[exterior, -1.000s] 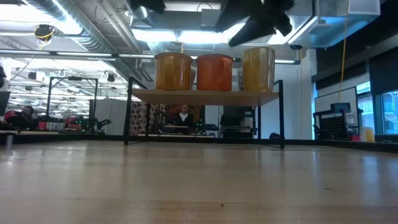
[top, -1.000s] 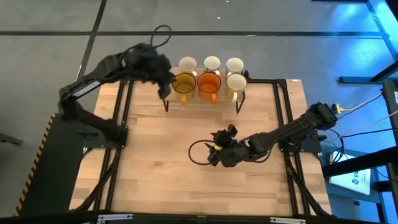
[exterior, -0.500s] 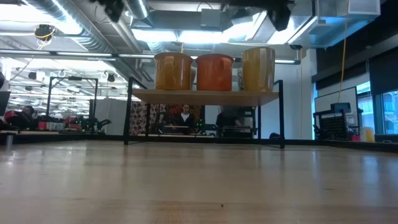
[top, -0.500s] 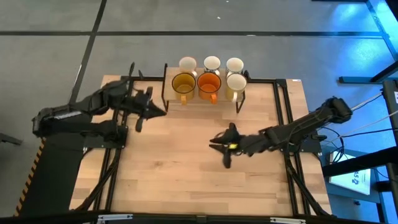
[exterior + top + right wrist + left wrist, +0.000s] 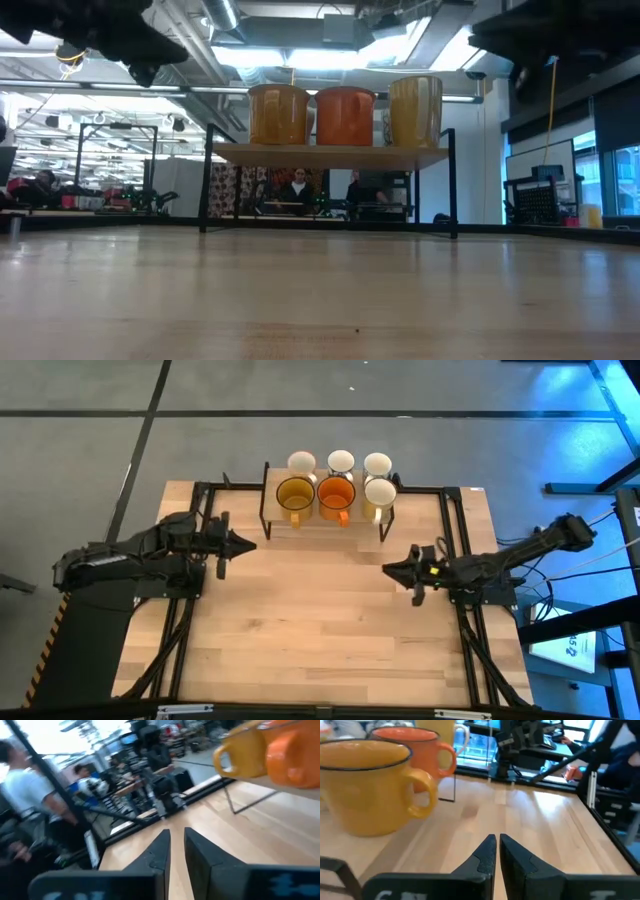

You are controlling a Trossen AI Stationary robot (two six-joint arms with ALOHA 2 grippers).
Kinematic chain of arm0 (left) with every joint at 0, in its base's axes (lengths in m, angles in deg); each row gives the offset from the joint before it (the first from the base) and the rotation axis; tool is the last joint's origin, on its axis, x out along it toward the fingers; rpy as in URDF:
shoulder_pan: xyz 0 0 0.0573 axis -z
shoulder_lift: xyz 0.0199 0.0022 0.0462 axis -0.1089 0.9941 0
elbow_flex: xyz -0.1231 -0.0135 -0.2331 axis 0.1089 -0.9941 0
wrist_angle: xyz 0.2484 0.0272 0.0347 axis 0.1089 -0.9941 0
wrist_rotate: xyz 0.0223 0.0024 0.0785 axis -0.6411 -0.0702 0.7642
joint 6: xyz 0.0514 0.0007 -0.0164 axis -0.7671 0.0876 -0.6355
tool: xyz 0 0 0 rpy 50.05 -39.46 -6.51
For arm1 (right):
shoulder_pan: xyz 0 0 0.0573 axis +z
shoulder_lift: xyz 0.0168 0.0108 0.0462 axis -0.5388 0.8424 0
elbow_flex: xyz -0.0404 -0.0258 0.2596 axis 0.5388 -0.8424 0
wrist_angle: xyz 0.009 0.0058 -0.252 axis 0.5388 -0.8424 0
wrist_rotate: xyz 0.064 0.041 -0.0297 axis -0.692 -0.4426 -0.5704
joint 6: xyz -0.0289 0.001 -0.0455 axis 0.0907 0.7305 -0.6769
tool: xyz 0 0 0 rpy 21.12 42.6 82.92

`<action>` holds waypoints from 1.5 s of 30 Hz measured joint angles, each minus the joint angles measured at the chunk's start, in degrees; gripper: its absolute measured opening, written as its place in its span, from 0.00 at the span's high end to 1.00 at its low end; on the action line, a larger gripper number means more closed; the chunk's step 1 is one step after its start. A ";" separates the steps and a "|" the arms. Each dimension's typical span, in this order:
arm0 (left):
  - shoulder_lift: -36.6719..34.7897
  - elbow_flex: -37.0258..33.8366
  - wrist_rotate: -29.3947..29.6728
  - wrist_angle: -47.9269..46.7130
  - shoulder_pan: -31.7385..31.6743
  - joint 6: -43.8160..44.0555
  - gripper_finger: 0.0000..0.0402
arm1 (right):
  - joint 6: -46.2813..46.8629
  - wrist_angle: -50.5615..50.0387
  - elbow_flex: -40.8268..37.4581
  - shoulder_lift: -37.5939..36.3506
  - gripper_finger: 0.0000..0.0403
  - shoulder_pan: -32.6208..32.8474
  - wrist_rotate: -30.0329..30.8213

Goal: Place coffee mugs
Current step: Return to Home Position

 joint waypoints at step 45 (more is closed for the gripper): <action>-23.41 -25.20 -19.43 18.06 -7.74 3.77 0.96 | -16.93 -25.67 -14.64 -42.88 0.88 -7.10 -13.74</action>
